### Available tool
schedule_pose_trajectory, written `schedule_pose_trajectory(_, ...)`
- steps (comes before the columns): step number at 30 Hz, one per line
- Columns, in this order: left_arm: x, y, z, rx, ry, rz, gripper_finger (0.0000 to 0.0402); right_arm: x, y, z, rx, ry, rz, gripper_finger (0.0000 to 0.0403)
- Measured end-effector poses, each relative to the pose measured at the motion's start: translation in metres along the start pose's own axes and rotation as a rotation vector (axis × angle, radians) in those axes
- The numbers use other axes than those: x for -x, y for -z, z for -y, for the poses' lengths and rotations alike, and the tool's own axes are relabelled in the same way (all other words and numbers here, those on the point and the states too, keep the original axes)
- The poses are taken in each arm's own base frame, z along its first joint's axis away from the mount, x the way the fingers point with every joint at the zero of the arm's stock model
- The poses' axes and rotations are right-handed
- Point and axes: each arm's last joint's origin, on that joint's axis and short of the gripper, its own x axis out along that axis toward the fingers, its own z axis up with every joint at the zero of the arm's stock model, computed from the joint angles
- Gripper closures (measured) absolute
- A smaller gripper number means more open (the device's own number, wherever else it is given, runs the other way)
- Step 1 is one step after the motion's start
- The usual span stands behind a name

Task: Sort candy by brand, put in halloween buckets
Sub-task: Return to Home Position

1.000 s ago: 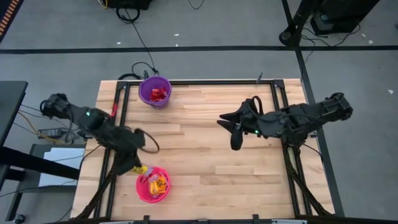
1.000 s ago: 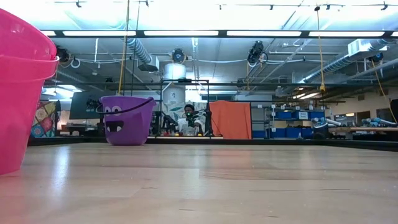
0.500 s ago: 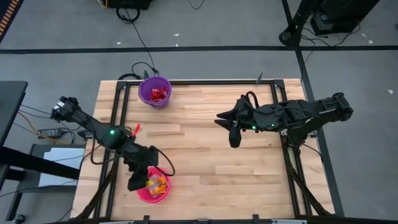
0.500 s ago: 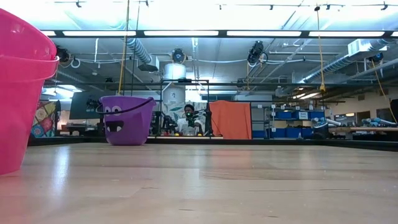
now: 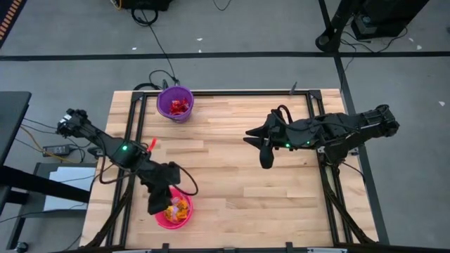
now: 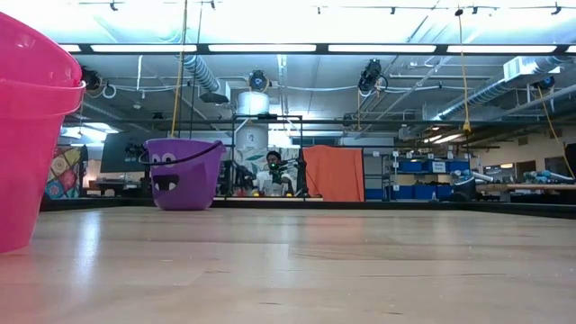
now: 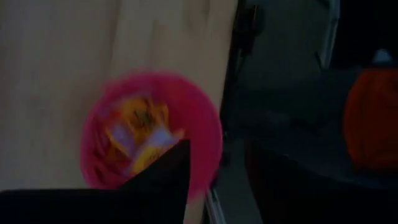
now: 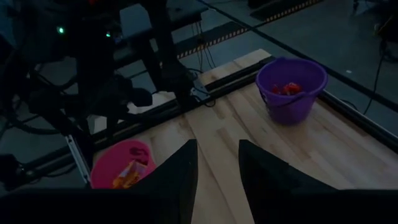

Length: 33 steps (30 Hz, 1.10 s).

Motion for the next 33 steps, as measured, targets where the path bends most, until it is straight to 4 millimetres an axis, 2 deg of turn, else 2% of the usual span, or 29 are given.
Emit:
schedule_pose_trajectory(4, 0.006, -0.022, -0.012, -0.021, -0.09, 0.193, 0.0241, 0.0, 0.0, 0.0, 0.002, 0.001, 0.0, 0.0276)
schedule_pose_trajectory(7, 0.024, -0.046, -0.025, -0.029, -0.227, 0.397, 0.024, -0.001, -0.001, 0.002, 0.0, 0.007, 0.003, 0.0276)
schedule_pose_trajectory(11, 0.069, -0.073, -0.031, -0.089, -0.339, 0.603, 0.024, 0.01, -0.007, 0.005, 0.008, -0.011, 0.037, 0.0276)
schedule_pose_trajectory(14, 0.117, -0.073, -0.03, -0.14, -0.381, 0.687, 0.0241, 0.033, -0.015, 0.011, 0.004, -0.035, 0.09, 0.0276)
schedule_pose_trajectory(16, 0.147, -0.061, -0.033, -0.143, -0.467, 0.723, 0.0241, 0.054, -0.02, 0.017, 0.003, -0.022, 0.134, 0.0276)
schedule_pose_trajectory(19, 0.185, -0.032, -0.042, -0.115, -0.625, 0.778, 0.0241, 0.09, -0.023, 0.029, 0.004, 0.013, 0.204, 0.0276)
schedule_pose_trajectory(23, 0.214, 0.021, -0.054, -0.087, -0.633, 0.891, 0.0241, 0.129, -0.014, 0.049, -0.001, 0.019, 0.254, 0.0276)
schedule_pose_trajectory(26, 0.223, 0.063, -0.069, -0.011, -0.604, 0.995, 0.0241, 0.146, -0.001, 0.064, -0.003, -0.012, 0.266, 0.0276)
schedule_pose_trajectory(29, 0.221, 0.099, -0.087, 0.066, -0.539, 1.085, 0.0241, 0.15, 0.016, 0.074, -0.011, -0.036, 0.28, 0.0276)
schedule_pose_trajectory(33, 0.205, 0.126, -0.107, 0.11, -0.432, 1.169, 0.0241, 0.146, 0.033, 0.083, -0.048, -0.029, 0.326, 0.0276)
